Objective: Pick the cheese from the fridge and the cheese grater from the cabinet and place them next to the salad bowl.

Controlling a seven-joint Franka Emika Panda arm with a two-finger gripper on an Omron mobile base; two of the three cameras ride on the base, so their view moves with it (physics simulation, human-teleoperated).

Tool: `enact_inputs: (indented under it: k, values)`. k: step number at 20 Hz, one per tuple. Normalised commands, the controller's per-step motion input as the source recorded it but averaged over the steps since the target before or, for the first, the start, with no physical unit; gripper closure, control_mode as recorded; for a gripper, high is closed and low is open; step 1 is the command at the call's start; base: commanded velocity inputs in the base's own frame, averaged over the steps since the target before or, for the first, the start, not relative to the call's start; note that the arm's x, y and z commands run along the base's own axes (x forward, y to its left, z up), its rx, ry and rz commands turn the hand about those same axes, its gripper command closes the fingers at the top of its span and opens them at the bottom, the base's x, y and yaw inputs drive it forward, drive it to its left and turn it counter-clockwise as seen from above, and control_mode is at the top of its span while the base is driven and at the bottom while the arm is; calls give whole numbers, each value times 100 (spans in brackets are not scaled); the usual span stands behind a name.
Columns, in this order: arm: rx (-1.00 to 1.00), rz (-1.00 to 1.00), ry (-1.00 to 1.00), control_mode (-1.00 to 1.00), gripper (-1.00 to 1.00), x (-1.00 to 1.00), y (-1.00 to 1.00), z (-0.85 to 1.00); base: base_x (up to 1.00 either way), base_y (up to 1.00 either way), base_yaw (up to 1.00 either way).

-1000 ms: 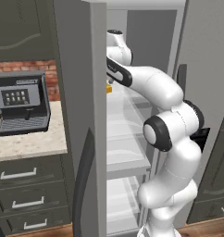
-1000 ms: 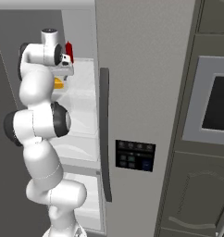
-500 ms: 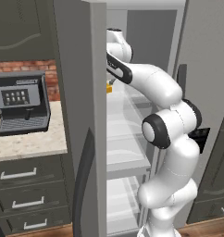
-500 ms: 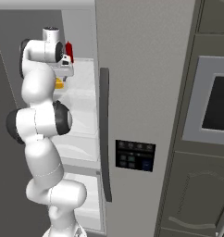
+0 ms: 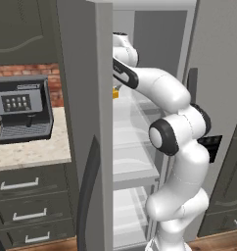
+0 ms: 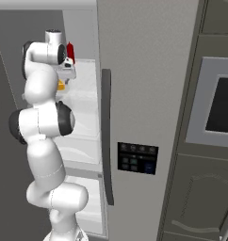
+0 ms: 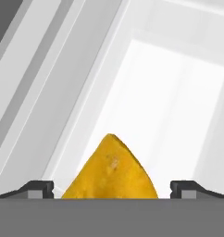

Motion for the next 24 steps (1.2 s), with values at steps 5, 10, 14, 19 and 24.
enact_inputs:
  k: [5,10,14,19,24]
  values:
    - [0,0,7,-100,-100,-1,0,-5,0,0,0]
    - [0,0,5,-100,-100,0,1,-16,0,0,0]
    - [0,0,1,-100,100,0,7,-34,0,0,0]
    - [0,0,0,-100,100,0,0,-5,0,0,0]
    - [0,0,0,-100,100,-3,0,6,0,0,0]
